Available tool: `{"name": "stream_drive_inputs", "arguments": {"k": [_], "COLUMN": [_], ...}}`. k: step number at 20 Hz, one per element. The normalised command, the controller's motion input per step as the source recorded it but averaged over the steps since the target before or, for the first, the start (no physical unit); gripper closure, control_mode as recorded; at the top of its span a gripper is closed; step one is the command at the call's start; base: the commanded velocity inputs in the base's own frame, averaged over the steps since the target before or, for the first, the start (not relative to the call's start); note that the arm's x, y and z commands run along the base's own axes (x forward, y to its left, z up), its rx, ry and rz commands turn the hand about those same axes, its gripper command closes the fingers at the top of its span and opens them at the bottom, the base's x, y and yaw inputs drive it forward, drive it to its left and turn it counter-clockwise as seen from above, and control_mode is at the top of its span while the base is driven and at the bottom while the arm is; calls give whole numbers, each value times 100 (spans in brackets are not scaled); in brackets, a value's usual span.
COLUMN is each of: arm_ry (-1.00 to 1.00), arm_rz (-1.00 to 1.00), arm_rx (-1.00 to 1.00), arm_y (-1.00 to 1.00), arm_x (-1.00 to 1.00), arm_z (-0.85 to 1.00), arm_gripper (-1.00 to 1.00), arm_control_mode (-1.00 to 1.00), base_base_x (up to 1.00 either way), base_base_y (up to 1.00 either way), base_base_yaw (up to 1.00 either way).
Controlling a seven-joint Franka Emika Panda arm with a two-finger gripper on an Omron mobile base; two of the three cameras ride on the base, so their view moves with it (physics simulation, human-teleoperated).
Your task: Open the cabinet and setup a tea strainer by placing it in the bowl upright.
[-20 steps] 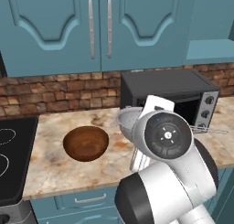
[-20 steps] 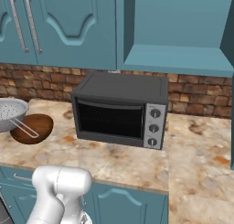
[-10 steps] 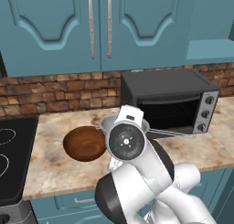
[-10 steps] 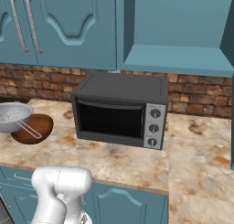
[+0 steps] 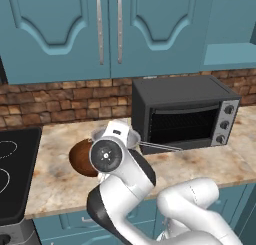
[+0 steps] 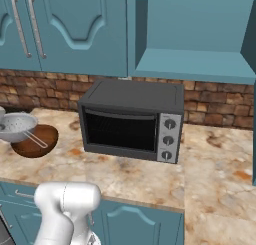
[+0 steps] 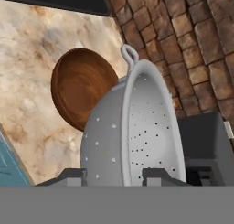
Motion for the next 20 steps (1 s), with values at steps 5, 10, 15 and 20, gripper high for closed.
{"name": "stream_drive_inputs", "arguments": {"k": [5,10,15,20], "arm_ry": [0,0,0,0], "arm_rz": [-1,0,0,0], "arm_rx": [0,0,0,0], "arm_y": [19,0,4,16], "arm_x": [42,26,28,23], "arm_z": [-47,-44,-44,-30], "arm_gripper": [100,100,100,100], "arm_control_mode": [-100,-100,-100,-100], "base_base_x": [0,0,0,0], "base_base_y": [0,0,0,0], "base_base_yaw": [0,0,0,0]}}
